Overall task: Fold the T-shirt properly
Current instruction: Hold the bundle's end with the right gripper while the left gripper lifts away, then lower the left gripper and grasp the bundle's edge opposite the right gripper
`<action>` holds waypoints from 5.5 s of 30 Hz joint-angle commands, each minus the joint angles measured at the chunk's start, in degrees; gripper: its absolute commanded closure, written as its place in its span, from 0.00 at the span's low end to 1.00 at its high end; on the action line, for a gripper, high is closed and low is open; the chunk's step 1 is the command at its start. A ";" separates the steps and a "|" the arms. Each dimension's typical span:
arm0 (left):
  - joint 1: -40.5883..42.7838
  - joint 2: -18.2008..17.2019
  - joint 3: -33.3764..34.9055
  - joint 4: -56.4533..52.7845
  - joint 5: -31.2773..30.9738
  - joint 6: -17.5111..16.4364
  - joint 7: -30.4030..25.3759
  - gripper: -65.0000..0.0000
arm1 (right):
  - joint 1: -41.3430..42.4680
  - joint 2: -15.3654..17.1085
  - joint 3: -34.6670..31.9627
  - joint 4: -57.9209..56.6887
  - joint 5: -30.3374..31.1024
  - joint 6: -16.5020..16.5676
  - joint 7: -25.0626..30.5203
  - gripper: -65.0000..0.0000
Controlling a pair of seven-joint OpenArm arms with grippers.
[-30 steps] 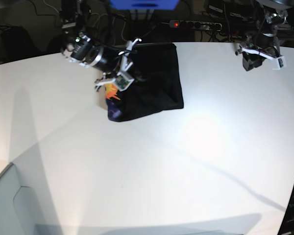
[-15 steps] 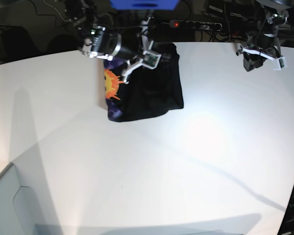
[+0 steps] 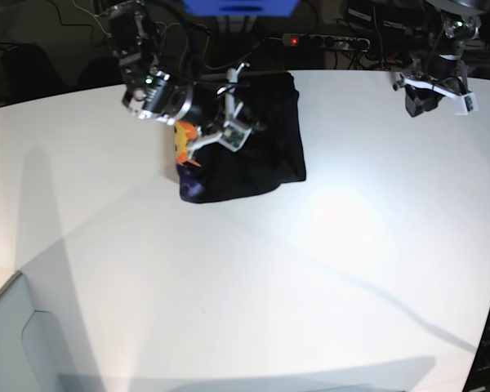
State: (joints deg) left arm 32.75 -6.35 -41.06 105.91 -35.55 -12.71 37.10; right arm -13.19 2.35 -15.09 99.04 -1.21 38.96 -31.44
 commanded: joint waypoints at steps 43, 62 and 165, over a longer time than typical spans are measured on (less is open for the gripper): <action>7.47 2.35 18.51 8.77 -7.83 -0.78 -0.93 0.43 | -5.23 4.02 7.40 11.42 1.78 1.04 4.94 0.75; 6.68 0.24 33.19 2.71 -7.75 -0.35 -1.01 0.43 | -5.31 3.94 9.25 11.33 1.52 1.04 4.85 0.75; -4.75 -5.39 16.84 7.72 -21.02 -0.08 -0.93 0.42 | -11.91 4.99 19.71 6.58 1.78 1.04 10.83 0.63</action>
State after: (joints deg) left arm 27.92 -11.38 -23.99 112.90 -55.66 -12.45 37.04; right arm -25.34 7.27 4.58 104.49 -0.40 38.96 -22.24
